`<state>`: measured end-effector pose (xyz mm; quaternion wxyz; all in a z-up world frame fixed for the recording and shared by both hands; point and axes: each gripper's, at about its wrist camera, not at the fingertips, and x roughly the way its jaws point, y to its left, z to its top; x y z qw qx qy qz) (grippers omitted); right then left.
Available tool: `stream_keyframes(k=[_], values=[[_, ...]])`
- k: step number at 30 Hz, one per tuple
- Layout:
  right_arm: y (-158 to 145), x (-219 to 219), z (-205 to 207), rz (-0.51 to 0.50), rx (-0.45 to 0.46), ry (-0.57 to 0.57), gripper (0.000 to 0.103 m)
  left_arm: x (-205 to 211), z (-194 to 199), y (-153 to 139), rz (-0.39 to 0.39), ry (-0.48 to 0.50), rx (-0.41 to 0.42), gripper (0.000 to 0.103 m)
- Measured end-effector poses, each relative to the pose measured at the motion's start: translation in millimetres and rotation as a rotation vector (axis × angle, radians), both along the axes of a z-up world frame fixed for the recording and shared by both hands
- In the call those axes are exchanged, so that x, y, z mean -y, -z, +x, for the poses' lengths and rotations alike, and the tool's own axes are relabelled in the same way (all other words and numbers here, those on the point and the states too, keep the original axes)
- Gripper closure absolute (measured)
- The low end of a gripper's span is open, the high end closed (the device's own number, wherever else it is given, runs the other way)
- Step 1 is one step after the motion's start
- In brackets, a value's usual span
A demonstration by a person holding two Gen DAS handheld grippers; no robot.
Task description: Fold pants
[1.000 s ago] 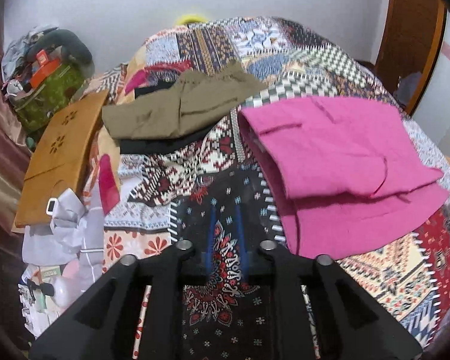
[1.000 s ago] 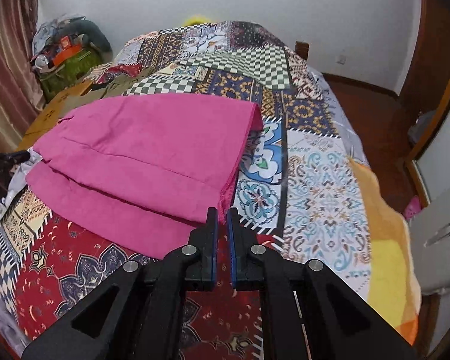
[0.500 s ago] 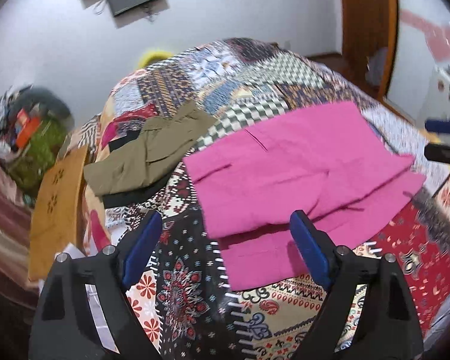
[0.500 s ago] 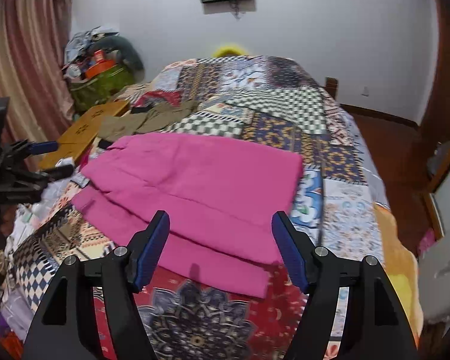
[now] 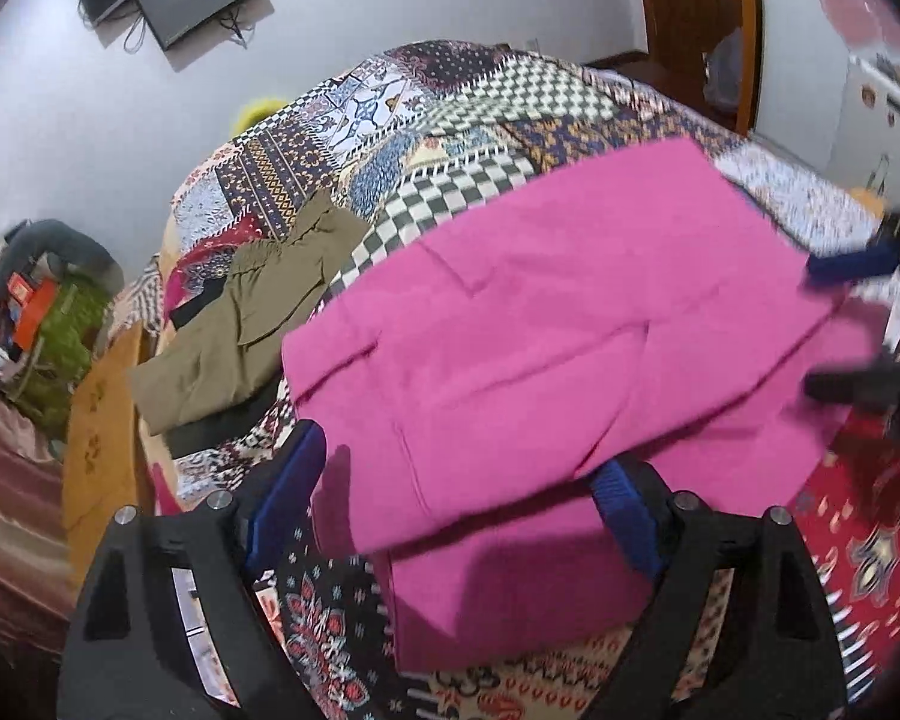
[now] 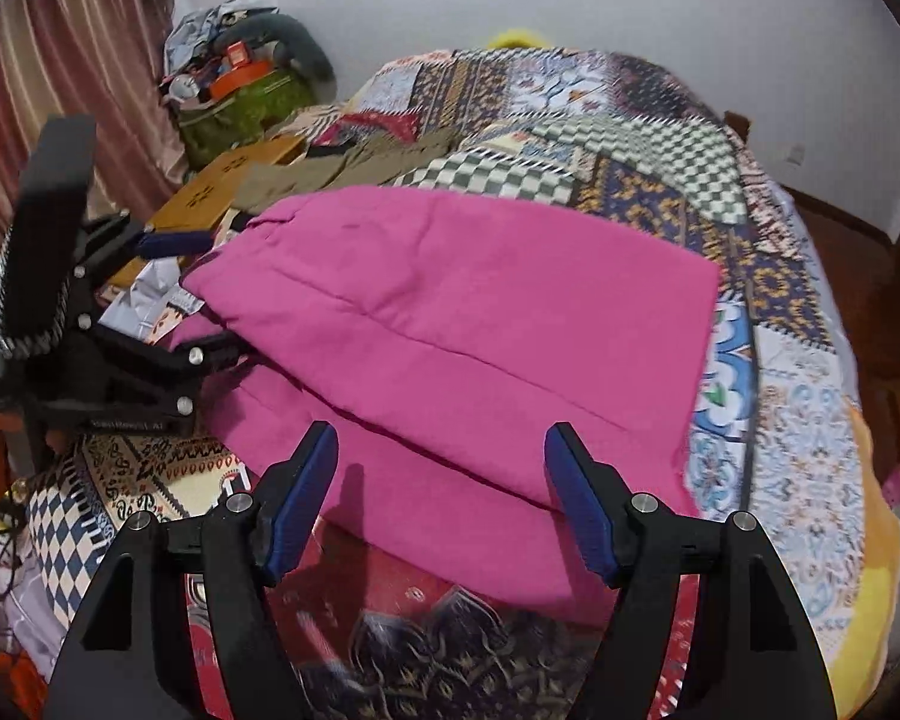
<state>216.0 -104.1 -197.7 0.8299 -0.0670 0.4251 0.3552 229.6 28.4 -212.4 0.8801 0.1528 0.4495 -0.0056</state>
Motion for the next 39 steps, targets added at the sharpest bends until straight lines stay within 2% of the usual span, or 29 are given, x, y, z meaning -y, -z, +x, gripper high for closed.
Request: stream_keyframes(k=[7,8,9,10,11,12,13,14,15,16,17,19,21,28,31,39], values=[[5.3,-24.4,11.7,-0.004,-0.011,-0.056,0.035,-6.8,16.5,-16.0,-0.108,-0.004,-0.003,0.016],[5.7,-25.8,13.8,-0.003,-0.014,-0.057,0.04,-6.8,17.1,-16.3,-0.114,-0.004,-0.004,0.016],[5.1,-26.9,16.2,0.006,-0.013,-0.054,0.052,-6.0,17.5,-15.9,-0.117,-0.001,-0.007,0.016],[4.4,-27.5,19.3,0.019,-0.017,-0.054,0.058,-4.9,17.4,-14.8,-0.12,0.004,-0.011,0.016],[3.5,-27.5,21.4,0.027,-0.021,-0.054,0.068,-3.6,17.0,-13.0,-0.122,0.008,-0.016,0.016],[1.9,-26.4,23.5,0.043,-0.024,-0.049,0.072,-2.2,16.5,-10.5,-0.124,0.015,-0.026,0.016],[0.0,-25.8,25.7,0.05,-0.022,-0.046,0.081,0.4,15.5,-6.5,-0.117,0.03,-0.039,0.017],[-2.6,-23.8,26.4,0.062,-0.013,-0.037,0.088,2.7,14.6,-3.6,-0.103,0.039,-0.045,0.02],[-3.9,-24.1,28.2,0.069,-0.003,-0.038,0.091,5.8,13.3,-0.1,-0.076,0.043,-0.046,0.029],[-6.1,-22.3,28.4,0.08,0.001,-0.035,0.093,9.0,11.5,3.9,-0.036,0.045,-0.046,0.041],[-8.3,-20.7,28.0,0.087,0.008,-0.031,0.094,10.7,10.4,6.2,-0.017,0.046,-0.048,0.047],[-12.1,-18.9,27.1,0.092,0.023,-0.03,0.095,12.1,6.7,4.8,-0.018,0.049,-0.037,0.064],[-16.1,-17.3,24.2,0.094,0.035,-0.033,0.097,13.4,4.0,1.2,0.026,0.028,-0.022,0.082],[-28.6,-9.2,10.6,0.101,0.072,-0.043,0.097,9.8,-14.3,-24.2,0.001,0.021,0.037,0.084],[-31.9,-8.3,1.0,0.097,0.086,-0.054,0.097,8.9,-23.9,-30.9,-0.02,0.026,0.038,0.084],[-26.0,-7.4,-19.3,0.078,0.079,-0.063,0.097,12.2,-46.8,-19.4,-0.042,0.033,0.006,0.084]])
